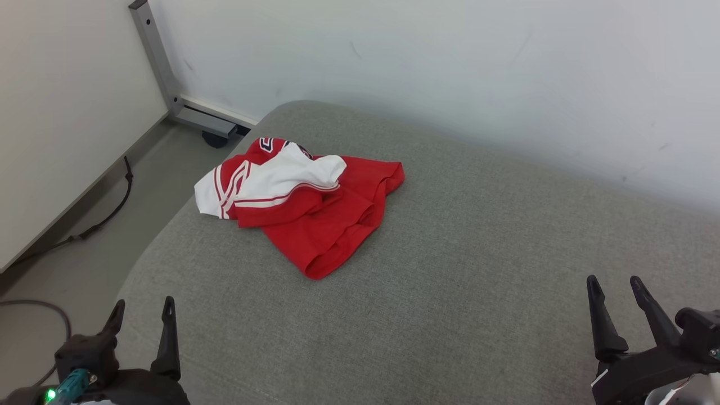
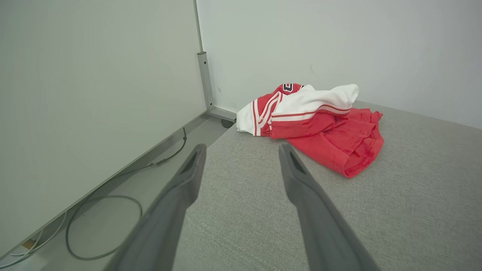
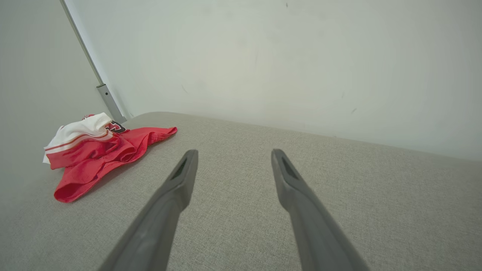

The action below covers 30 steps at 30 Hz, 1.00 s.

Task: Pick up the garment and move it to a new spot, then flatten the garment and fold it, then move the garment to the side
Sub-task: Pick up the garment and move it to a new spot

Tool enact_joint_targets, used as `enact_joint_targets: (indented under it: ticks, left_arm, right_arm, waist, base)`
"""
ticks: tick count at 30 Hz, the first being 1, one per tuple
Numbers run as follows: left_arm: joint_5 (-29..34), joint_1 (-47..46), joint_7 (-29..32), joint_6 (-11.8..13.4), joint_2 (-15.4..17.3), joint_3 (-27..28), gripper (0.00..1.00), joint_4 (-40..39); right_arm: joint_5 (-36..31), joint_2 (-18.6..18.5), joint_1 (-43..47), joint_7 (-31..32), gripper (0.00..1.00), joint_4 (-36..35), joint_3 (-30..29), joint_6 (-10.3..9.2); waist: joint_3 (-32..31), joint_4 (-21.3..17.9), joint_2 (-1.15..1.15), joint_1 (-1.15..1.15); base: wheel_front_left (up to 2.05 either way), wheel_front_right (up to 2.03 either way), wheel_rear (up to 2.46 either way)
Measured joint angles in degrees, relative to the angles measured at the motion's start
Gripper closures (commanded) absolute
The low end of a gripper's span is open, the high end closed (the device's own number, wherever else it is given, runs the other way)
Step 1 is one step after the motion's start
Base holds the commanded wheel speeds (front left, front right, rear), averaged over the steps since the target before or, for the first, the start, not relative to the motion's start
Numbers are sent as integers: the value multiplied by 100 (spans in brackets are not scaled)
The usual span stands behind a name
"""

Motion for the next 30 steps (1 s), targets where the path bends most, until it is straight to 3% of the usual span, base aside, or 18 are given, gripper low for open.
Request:
enact_joint_targets:
  ticks: [8,14,24,30]
  left_arm:
    - [-175,-38,-42,-37,-114,-45,0,29]
    - [-543,-862,90,-546,-163,-235,0,505]
    - [-1123,-2541,443,-1168,-178,-129,0,1662]
    - [-1295,-3563,799,-1273,-99,-43,0,2655]
  right_arm:
    - [-1,-4,-9,46,0,141,20,8]
    - [-2,-14,4,47,0,146,-12,8]
    - [-149,-87,-215,200,0,-43,101,8]
    - [-214,-231,-299,315,0,-193,68,8]
  waist:
    - [56,38,0,0]
    - [79,7,0,0]
    - [296,-292,0,0]
    - [564,-555,0,1]
  base:
    - [0,0,0]
    - [0,0,0]
    - [0,0,0]
    - [0,0,0]
